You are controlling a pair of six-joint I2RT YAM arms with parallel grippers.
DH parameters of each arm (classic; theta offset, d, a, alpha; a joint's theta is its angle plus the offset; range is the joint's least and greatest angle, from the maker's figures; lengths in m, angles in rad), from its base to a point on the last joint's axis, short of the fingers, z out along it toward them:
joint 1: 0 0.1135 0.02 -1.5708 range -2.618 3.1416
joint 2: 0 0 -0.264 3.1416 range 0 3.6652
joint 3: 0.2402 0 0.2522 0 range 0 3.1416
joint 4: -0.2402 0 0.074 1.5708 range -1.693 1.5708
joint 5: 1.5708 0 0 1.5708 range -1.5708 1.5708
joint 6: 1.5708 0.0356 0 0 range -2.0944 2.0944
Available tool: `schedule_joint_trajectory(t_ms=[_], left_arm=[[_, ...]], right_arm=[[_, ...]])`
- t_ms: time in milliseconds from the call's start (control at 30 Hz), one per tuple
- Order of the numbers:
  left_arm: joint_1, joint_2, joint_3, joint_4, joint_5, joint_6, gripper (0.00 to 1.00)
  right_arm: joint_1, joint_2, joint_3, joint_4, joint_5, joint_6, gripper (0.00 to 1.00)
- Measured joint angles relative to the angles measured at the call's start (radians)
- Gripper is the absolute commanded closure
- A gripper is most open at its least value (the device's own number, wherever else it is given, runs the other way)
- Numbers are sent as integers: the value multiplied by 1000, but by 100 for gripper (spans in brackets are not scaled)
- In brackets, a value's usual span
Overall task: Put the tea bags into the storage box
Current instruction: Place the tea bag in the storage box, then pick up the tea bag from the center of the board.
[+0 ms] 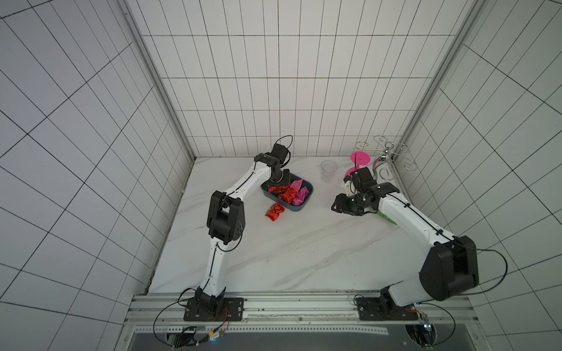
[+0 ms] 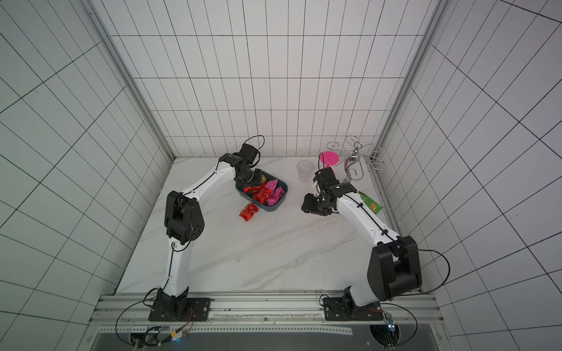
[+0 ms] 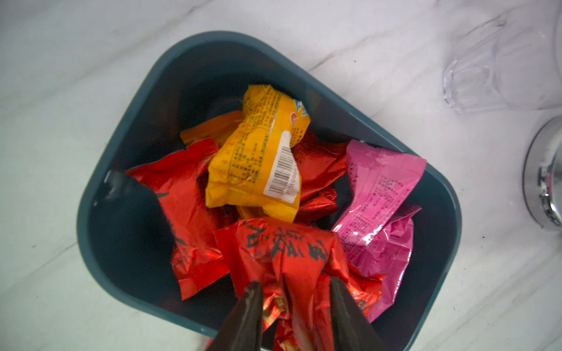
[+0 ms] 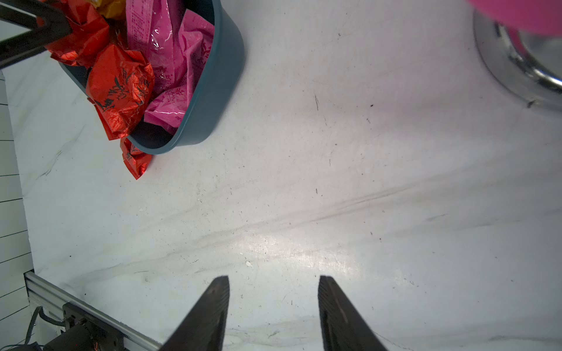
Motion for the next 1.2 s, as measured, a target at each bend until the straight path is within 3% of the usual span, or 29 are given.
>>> schedule_joint_trajectory(t_ms=[133,200,267,300,467,633,800,967,1200], left_arm=[[4,-21,-9,-10,-14,-2,51],[7,-58,-34,-13,-19,-2,41],[13,-114,-72,-12,-22,3,39],[17,-155,-103,-4,-23,9,29],[30,-358,-294,42,-51,35,28],[27,-498,-584,145,-45,96,25],[17,-494,-754,197,2,169,23],[7,-428,-737,237,29,236,16],[-40,-307,-702,296,27,317,16]], right_arm=[[0,0,0,0,-3,5,49],[0,0,0,0,-6,8,48],[0,0,0,0,-9,8,49],[0,0,0,0,-10,9,48],[0,6,0,0,-22,11,48],[0,13,0,-5,-37,12,48],[0,14,5,-12,-40,11,48],[0,30,28,-23,-45,10,48],[0,60,84,-48,-44,-9,48]])
